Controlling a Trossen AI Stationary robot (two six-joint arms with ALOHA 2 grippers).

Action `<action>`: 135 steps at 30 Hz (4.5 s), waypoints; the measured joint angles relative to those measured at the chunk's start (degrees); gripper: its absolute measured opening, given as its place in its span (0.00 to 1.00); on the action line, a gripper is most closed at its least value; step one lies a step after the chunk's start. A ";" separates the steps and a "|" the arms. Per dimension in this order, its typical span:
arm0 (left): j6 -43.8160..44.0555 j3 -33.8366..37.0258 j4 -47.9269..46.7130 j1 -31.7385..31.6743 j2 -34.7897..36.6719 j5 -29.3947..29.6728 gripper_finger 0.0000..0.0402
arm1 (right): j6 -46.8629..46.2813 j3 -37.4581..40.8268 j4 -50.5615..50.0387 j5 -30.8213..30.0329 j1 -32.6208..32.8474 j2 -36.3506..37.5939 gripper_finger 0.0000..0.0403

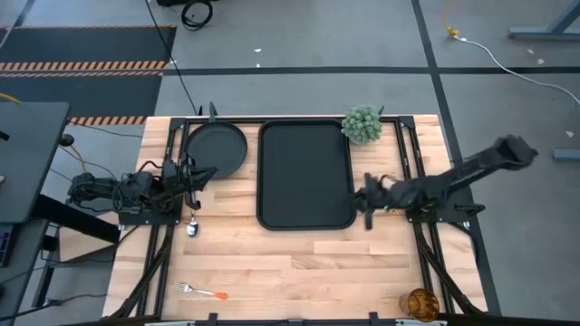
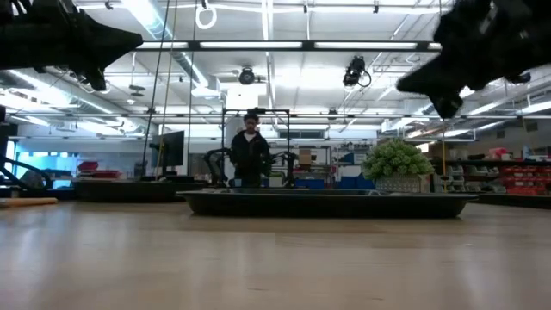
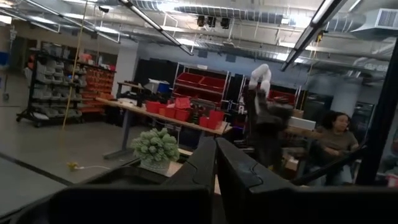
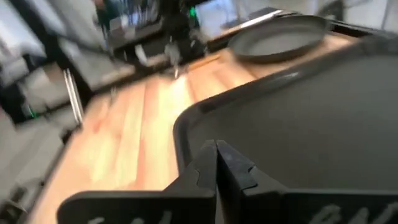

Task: Pick and place plate/cup/fork/spoon on tray
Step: Move the black serving tray to the center of the table

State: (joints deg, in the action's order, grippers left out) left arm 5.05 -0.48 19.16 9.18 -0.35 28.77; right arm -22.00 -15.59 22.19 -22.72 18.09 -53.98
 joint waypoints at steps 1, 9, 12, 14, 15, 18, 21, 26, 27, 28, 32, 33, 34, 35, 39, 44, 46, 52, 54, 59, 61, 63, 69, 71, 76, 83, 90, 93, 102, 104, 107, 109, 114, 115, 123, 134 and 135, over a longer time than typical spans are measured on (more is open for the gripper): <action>-1.04 0.00 0.39 -0.02 -0.01 0.27 0.05 | 2.50 -3.43 -0.13 -0.85 1.55 -4.55 0.01; -7.66 0.01 0.98 -0.02 0.01 1.31 0.05 | 14.66 -31.18 -17.01 -1.56 6.01 -31.80 0.07; -8.71 0.01 1.19 -0.02 0.01 1.86 0.05 | 15.13 -39.91 -30.64 -1.39 5.69 -38.93 0.15; -11.68 0.01 2.83 -0.02 -0.01 2.80 0.05 | 15.00 -44.76 -39.18 -0.63 5.23 -43.20 0.22; -13.45 0.01 4.16 -0.02 -0.01 3.08 0.05 | 14.44 -47.00 -43.11 -0.23 4.99 -45.11 0.26; -18.13 0.00 7.75 -0.02 0.00 3.59 0.05 | 12.46 -52.08 -51.93 0.24 4.54 -49.87 0.37; -19.25 0.01 7.89 -0.02 -0.01 3.62 0.05 | 10.06 -54.29 -57.79 0.43 3.98 -53.18 0.47; -19.27 0.00 7.97 -0.02 -0.01 3.62 0.05 | 7.02 -54.45 -59.84 4.76 2.55 -56.42 0.55; -19.27 0.01 7.97 -0.02 -0.01 3.62 0.05 | 6.69 -54.45 -59.74 5.71 2.27 -56.88 0.55; -19.27 0.00 7.97 -0.02 -0.01 3.62 0.05 | 6.52 -54.45 -59.71 6.39 2.01 -57.35 0.55; -19.27 0.01 8.00 -0.02 -0.01 3.59 0.05 | 6.00 -54.21 -59.46 7.36 1.30 -57.53 0.51; -19.27 0.00 7.97 -0.02 -0.01 3.61 0.05 | 5.57 -54.18 -59.70 7.22 1.17 -57.43 0.49; -19.25 0.01 7.99 -0.02 -0.01 3.60 0.05 | 5.04 -54.14 -59.87 7.09 1.02 -57.37 0.47; -19.25 0.01 7.99 -0.02 -0.01 3.59 0.05 | 4.62 -54.14 -60.42 6.60 0.91 -57.35 0.44; -19.25 0.00 7.99 -0.02 -0.01 3.57 0.05 | -1.77 -54.04 -61.34 6.76 -0.57 -57.33 0.27; -19.25 0.01 7.97 -0.02 -0.01 3.59 0.05 | -7.74 -54.67 -61.64 7.03 -1.33 -57.15 0.13; -19.26 0.01 7.98 -0.02 -0.01 3.59 0.05 | -11.17 -55.58 -61.54 6.72 -0.74 -57.24 0.13; -19.26 0.00 7.99 -0.02 -0.01 3.59 0.05 | -27.46 -63.57 -65.66 5.93 1.36 -57.26 0.13; -19.26 0.01 7.97 -0.02 -0.01 3.59 0.05 | -34.03 -67.33 -69.42 6.72 2.06 -57.26 0.13; -19.25 -0.01 8.02 -0.02 -0.01 3.57 0.05 | -50.50 -76.07 -82.96 8.74 4.14 -57.59 0.13; -19.27 0.01 8.09 -0.02 -0.01 3.57 0.05 | -55.14 -78.15 -86.10 10.52 5.13 -57.57 0.13; -19.23 0.00 8.09 -0.02 -0.01 3.57 0.05 | -57.76 -79.35 -88.14 11.75 5.94 -57.57 0.13; -19.19 0.00 8.04 -0.02 -0.01 3.57 0.05 | -61.00 -79.28 -81.62 10.90 6.47 -57.58 0.13; -17.83 -0.01 8.01 0.03 -0.01 3.57 0.05 | -60.85 -78.50 -78.53 10.06 6.13 -57.57 0.13; -9.44 0.01 7.87 0.03 -0.01 3.48 0.05 | -58.09 -76.63 -72.50 7.64 4.13 -57.57 0.14; -8.69 0.01 7.67 0.01 -0.01 3.48 0.05 | -49.41 -70.47 -60.93 5.67 -1.53 -57.57 0.15; -8.65 0.01 7.67 0.01 -0.01 3.53 0.05 | -40.52 -62.12 -41.51 7.06 -8.96 -57.57 0.18; -8.65 0.01 7.64 0.01 -0.01 3.53 0.05 | -36.41 -59.91 -37.11 7.16 -10.85 -57.57 0.21; -8.71 0.00 7.62 0.01 -0.01 3.57 0.05 | -27.64 -59.50 -33.62 13.77 -11.09 -57.54 0.47; -8.71 0.01 7.64 0.01 -0.01 3.57 0.05 | -25.39 -59.50 -34.28 16.71 -10.94 -57.54 0.52; -8.73 0.00 7.63 0.01 -0.01 3.58 0.05 | -19.45 -59.50 -36.47 20.87 -10.85 -57.29 0.59; -8.73 0.01 7.62 0.01 -0.01 3.57 0.05 | -13.31 -59.52 -40.13 22.49 -10.46 -57.17 0.61; -8.73 0.00 7.55 0.01 -0.01 3.59 0.05 | 7.89 -59.52 -55.03 20.18 -8.84 -56.89 0.61; -8.75 0.01 7.53 0.01 -0.01 3.58 0.05 | 11.76 -59.51 -58.52 18.73 -8.43 -56.89 0.60; -8.76 0.00 5.76 0.00 -0.01 3.59 0.05 | 27.82 -59.75 -72.78 9.72 -5.44 -56.54 0.59; -8.78 0.01 6.05 -0.01 -0.01 3.59 0.05 | 29.68 -70.26 -87.81 9.40 -5.05 -57.03 0.57; -8.78 0.01 6.16 0.00 -0.01 3.57 0.05 | 29.79 -71.05 -89.22 9.37 -5.05 -57.01 0.57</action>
State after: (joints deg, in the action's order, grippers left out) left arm -3.73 -0.48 25.32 9.18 -0.36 32.34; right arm 7.79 -86.64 -67.02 -13.34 13.04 -110.99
